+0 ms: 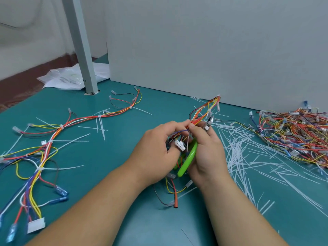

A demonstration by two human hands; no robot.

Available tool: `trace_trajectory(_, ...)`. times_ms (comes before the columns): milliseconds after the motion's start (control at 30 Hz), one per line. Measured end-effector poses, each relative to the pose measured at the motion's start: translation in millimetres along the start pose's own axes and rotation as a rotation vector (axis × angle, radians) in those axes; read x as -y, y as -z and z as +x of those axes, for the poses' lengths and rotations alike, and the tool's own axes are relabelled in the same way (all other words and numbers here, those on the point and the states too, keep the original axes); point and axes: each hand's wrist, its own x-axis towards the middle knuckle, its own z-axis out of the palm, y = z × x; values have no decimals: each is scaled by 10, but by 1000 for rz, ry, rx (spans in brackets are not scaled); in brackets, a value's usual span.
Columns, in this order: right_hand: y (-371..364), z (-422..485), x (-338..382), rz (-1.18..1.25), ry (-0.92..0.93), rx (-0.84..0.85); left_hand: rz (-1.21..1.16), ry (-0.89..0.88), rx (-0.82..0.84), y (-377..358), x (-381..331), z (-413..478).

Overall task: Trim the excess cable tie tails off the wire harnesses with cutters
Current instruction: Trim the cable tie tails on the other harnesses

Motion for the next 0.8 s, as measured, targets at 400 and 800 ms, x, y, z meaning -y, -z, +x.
trace_trajectory(400,165,110,276,434,-138,113,-165,359,156,97,35,19)
trace_trajectory(800,248,135,322,588,-80,194,-190,423,377,226,35,52)
